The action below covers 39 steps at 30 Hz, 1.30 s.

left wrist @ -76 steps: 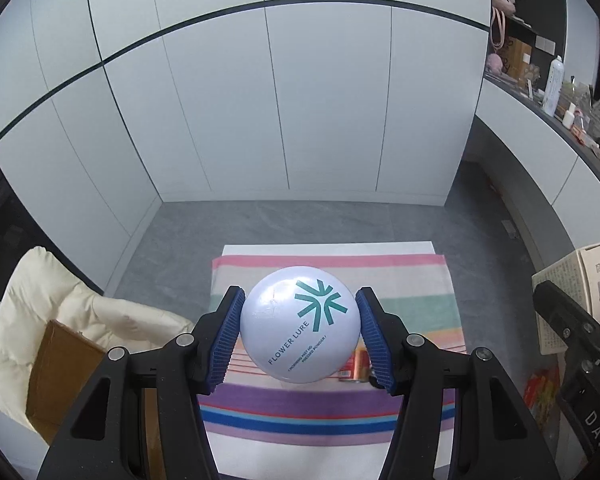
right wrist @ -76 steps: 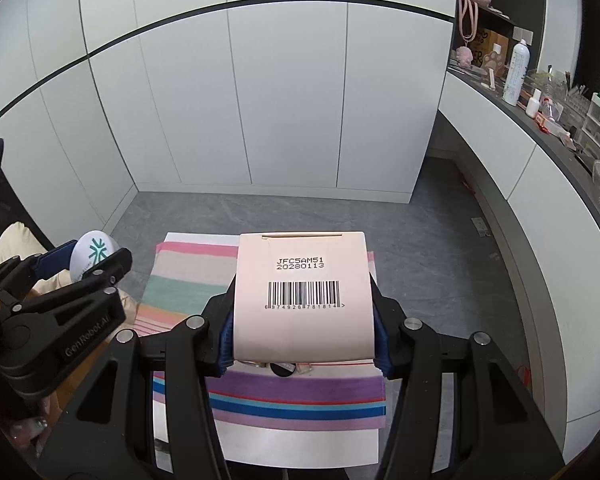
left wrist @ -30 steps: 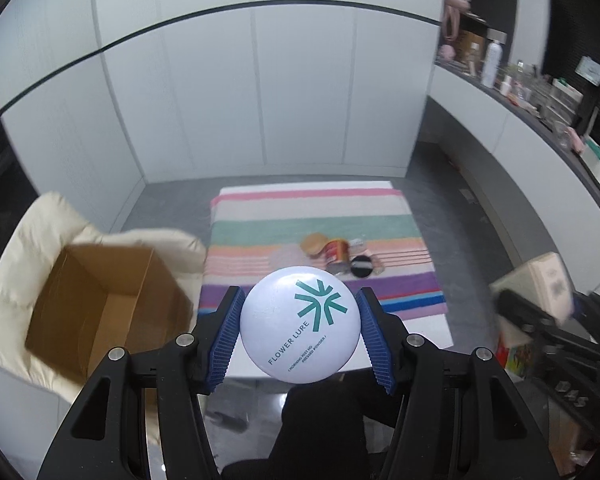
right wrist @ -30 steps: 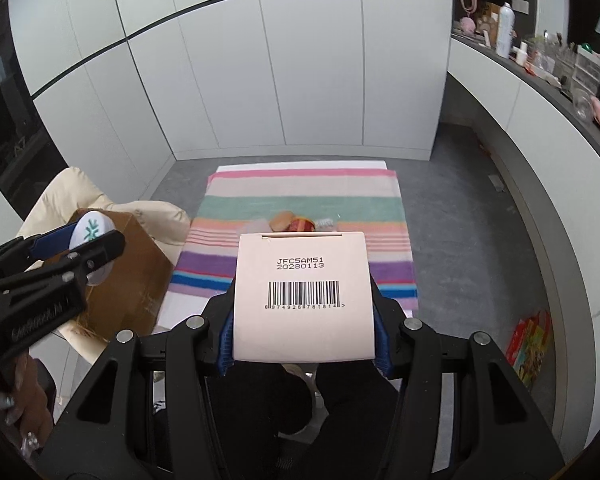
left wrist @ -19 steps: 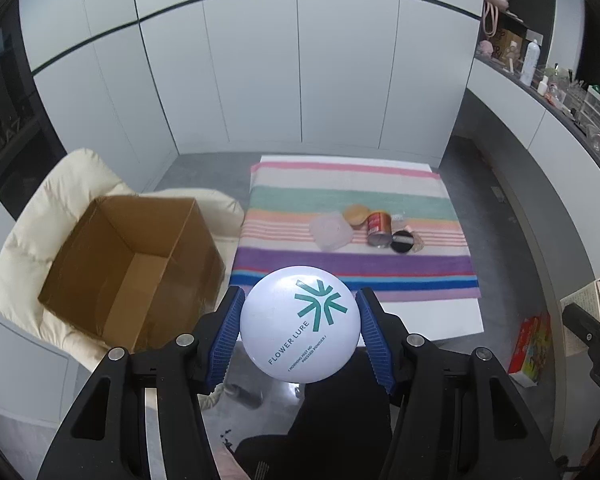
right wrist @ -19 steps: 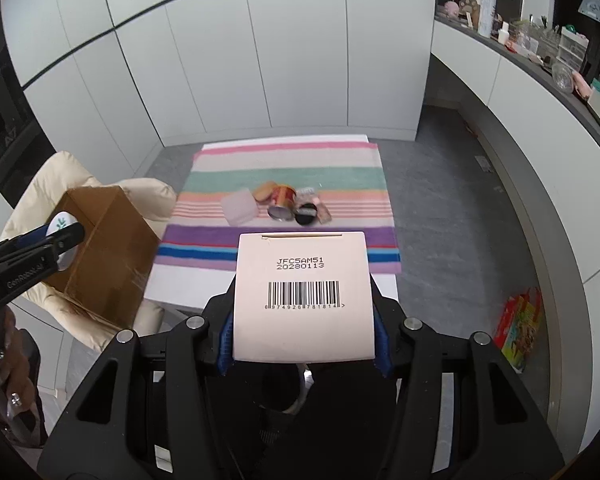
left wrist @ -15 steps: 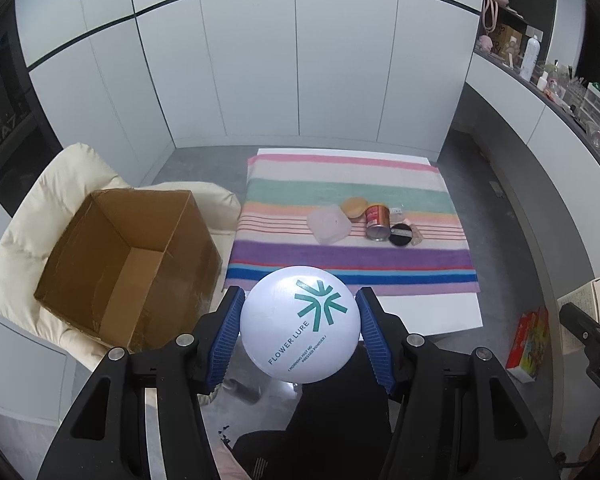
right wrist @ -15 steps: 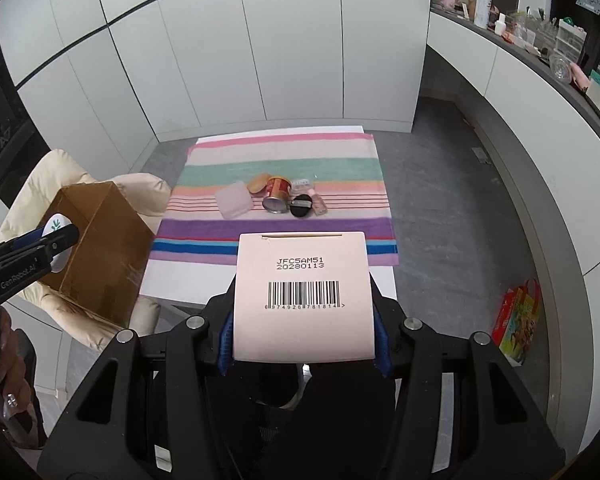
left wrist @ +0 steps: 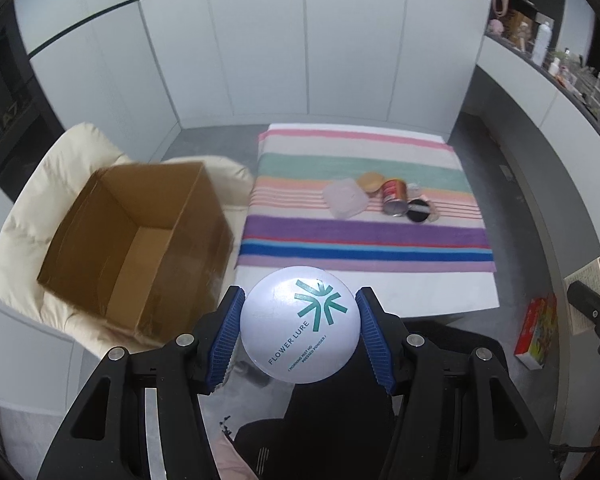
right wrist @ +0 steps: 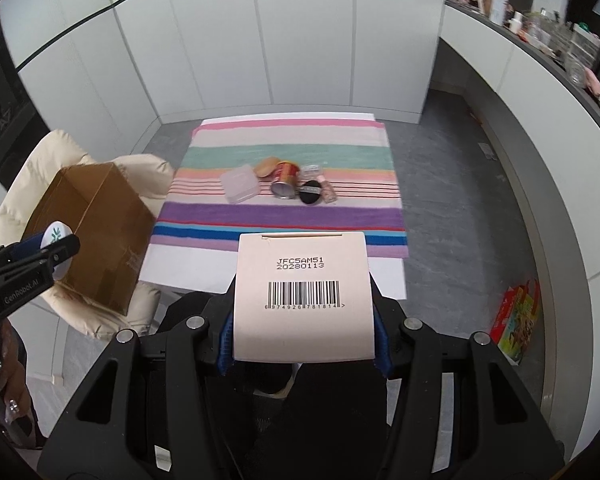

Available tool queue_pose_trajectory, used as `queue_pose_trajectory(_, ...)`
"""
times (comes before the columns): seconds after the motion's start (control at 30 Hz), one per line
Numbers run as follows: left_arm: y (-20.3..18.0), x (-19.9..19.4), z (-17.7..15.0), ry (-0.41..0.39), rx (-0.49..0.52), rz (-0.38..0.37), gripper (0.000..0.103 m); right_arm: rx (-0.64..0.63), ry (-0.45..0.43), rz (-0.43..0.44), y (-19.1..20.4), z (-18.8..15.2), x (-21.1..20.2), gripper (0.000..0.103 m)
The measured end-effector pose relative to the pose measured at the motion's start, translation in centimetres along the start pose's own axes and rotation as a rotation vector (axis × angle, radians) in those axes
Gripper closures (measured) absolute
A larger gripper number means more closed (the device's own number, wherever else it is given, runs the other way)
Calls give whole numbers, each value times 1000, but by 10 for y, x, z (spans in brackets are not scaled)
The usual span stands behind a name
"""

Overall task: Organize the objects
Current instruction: 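Carry the compact and barcode box with both grippers over the cardboard box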

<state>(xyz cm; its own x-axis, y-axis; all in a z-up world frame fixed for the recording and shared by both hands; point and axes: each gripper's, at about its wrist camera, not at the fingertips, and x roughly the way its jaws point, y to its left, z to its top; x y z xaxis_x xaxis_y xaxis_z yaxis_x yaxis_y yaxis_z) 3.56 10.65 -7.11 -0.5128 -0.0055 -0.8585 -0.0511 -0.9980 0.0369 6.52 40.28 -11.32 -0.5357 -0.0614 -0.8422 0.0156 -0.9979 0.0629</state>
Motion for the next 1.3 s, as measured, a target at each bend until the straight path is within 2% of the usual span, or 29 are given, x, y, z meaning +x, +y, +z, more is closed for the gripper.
queue_pose_trajectory(0.4, 79, -5, -29, 27, -141, 87, 45, -183, 10, 111, 93, 5, 12, 48)
queue_pose_trajectory(0.9, 182, -31, -87, 44, -361, 198, 45, -404, 16, 257, 205, -9, 11, 48)
queue_pose_trajectory(1.1, 208, -39, -101, 41, -421, 237, 45, -470, 32, 306, 239, -17, 15, 48)
queue_pose_trajectory(1.3, 226, -32, -99, 40, -445, 260, 45, -510, 54, 324, 262, -18, 26, 48)
